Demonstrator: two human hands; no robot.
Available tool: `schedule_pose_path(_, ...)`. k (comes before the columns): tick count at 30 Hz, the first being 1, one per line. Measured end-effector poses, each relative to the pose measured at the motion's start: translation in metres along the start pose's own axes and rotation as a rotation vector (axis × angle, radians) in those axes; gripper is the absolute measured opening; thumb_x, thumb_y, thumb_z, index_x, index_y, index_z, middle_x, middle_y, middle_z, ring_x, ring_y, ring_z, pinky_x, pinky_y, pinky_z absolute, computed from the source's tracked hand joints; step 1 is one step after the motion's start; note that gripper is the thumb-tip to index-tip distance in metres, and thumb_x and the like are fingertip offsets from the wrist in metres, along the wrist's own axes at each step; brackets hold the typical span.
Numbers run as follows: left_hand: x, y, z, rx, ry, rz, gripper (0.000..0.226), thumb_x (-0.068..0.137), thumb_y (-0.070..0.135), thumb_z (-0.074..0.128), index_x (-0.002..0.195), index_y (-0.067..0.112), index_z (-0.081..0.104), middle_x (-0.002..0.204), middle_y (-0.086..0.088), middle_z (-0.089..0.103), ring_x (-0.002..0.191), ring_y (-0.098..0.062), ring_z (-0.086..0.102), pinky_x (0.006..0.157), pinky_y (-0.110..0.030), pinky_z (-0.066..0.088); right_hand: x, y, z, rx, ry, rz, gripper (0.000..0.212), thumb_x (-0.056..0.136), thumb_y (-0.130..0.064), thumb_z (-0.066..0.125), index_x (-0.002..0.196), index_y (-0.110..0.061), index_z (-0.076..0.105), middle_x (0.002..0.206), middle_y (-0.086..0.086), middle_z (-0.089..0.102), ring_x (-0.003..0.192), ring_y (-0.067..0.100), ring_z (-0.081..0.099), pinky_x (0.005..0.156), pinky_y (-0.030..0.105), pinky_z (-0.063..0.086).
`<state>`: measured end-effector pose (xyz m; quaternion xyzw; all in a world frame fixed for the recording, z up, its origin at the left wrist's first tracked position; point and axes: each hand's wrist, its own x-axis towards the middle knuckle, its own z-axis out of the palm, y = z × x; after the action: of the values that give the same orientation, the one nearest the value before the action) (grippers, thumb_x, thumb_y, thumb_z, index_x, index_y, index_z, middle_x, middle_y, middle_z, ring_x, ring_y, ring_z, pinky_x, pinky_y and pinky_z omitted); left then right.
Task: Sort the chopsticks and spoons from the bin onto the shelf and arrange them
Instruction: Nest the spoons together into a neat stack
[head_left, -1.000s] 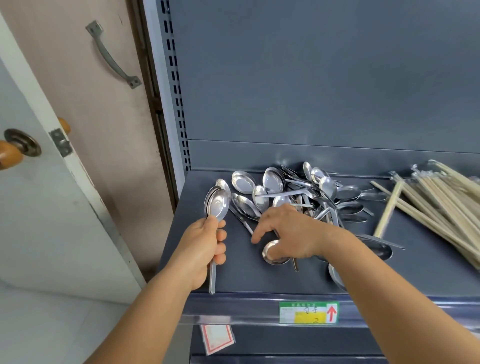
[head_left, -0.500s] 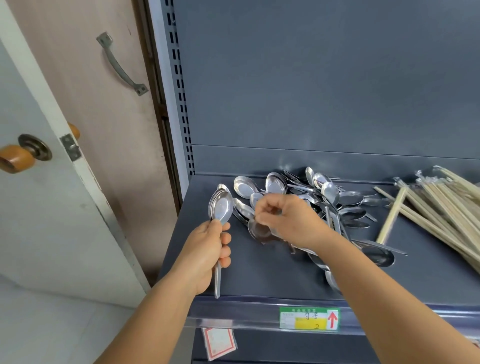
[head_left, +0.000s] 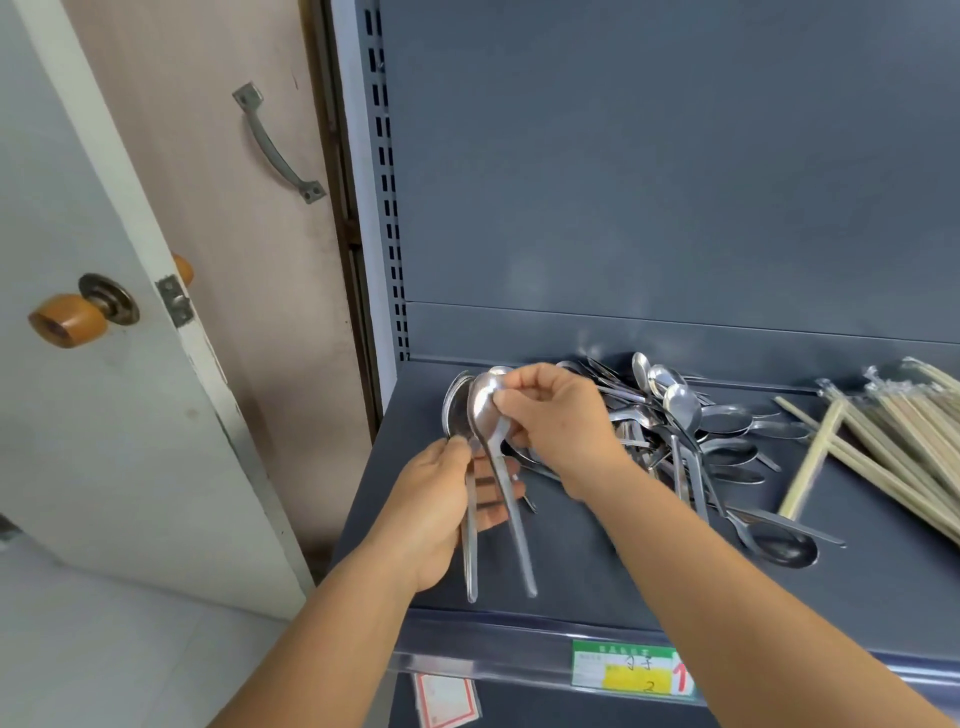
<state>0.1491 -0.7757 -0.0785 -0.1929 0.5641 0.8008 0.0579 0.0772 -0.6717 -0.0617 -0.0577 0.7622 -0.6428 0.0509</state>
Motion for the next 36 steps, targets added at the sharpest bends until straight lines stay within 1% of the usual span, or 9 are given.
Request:
schedule_pose_path(3,-0.002,0.001,-0.001,0.006,-0.013,-0.022,0.033,0.105,0.024,0.032,0.108,0.008,0.06,0.077,-0.011,0.071,0.061,-0.022,0.068,0.055,-0.031,0.055,0.001,0.011,0.006,-0.058,0.004,0.029,0.014,0.083,-0.007,0.063,0.073,-0.017,0.06,0.061,-0.004,0.061,0.055,0.01,0.051,0.06,0.025,0.045)
schedule_pose_path(8,0.003,-0.002,-0.005,0.037,0.026,0.006,0.028,0.103,0.023,0.033,0.101,0.008,0.057,0.069,-0.003,0.043,0.048,-0.011,0.033,0.044,-0.024,0.032,0.004,0.021,0.006,-0.188,-0.018,0.03,0.018,0.085,-0.014,0.065,0.069,-0.019,0.058,0.061,-0.007,0.052,0.054,0.007,0.045,0.056,0.018,0.039)
schedule_pose_path(12,0.004,-0.003,-0.01,0.171,0.065,0.055,0.019,0.102,0.02,0.035,0.094,0.008,0.049,0.067,0.001,0.031,0.048,-0.009,0.021,0.042,-0.021,0.022,0.019,0.021,-0.009,-0.356,0.012,-0.04,0.009,0.088,-0.016,0.058,0.091,-0.014,0.067,0.074,-0.005,0.061,0.061,0.01,0.051,0.067,0.027,0.046)
schedule_pose_path(16,0.01,-0.001,-0.019,0.174,0.139,0.055,0.026,0.102,0.019,0.031,0.093,0.009,0.054,0.066,0.0,0.027,0.052,-0.011,0.019,0.044,-0.024,0.018,0.026,0.027,-0.024,-0.766,-0.155,-0.076,0.031,0.088,-0.017,0.053,0.116,-0.027,0.062,0.104,0.0,0.063,0.091,0.018,0.055,0.079,0.023,0.04)
schedule_pose_path(20,0.012,-0.001,-0.021,0.166,0.155,0.043,0.026,0.101,0.019,0.032,0.094,0.009,0.055,0.067,-0.001,0.03,0.052,-0.012,0.02,0.044,-0.024,0.02,0.02,0.025,-0.019,-0.905,-0.315,-0.252,0.021,0.092,-0.028,0.055,0.106,-0.016,0.066,0.092,0.006,0.065,0.088,0.029,0.051,0.088,0.03,0.039)
schedule_pose_path(23,0.014,-0.003,-0.024,0.167,0.155,0.032,0.025,0.101,0.019,0.033,0.093,0.01,0.054,0.066,-0.001,0.031,0.051,-0.011,0.021,0.043,-0.023,0.02,0.021,0.018,-0.016,-1.055,-0.416,-0.259,0.038,0.087,-0.019,0.058,0.124,-0.025,0.059,0.115,0.004,0.059,0.107,0.021,0.048,0.098,0.027,0.028)
schedule_pose_path(27,0.018,-0.005,-0.028,0.15,0.163,0.019,0.024,0.101,0.019,0.033,0.093,0.01,0.053,0.067,-0.001,0.031,0.049,-0.011,0.022,0.042,-0.023,0.021,0.028,0.019,-0.013,-1.05,-0.467,-0.21,0.053,0.082,-0.021,0.062,0.133,-0.032,0.051,0.129,0.004,0.051,0.116,0.024,0.045,0.102,0.027,0.027)
schedule_pose_path(30,0.019,-0.006,-0.03,0.135,0.175,0.01,0.024,0.102,0.02,0.033,0.093,0.01,0.053,0.066,-0.001,0.033,0.048,-0.01,0.023,0.041,-0.022,0.022,0.031,0.024,-0.008,-0.99,-0.466,-0.18,0.051,0.078,-0.024,0.066,0.127,-0.035,0.056,0.118,0.0,0.053,0.114,0.026,0.044,0.099,0.029,0.033)
schedule_pose_path(36,0.019,-0.007,-0.032,0.138,0.2,-0.01,0.024,0.103,0.021,0.033,0.097,0.008,0.052,0.074,-0.004,0.05,0.047,-0.01,0.03,0.04,-0.021,0.028,0.03,0.025,-0.001,-0.947,-0.488,-0.188,0.026,0.075,-0.023,0.07,0.101,-0.026,0.068,0.087,-0.008,0.056,0.089,0.014,0.048,0.071,0.021,0.038)
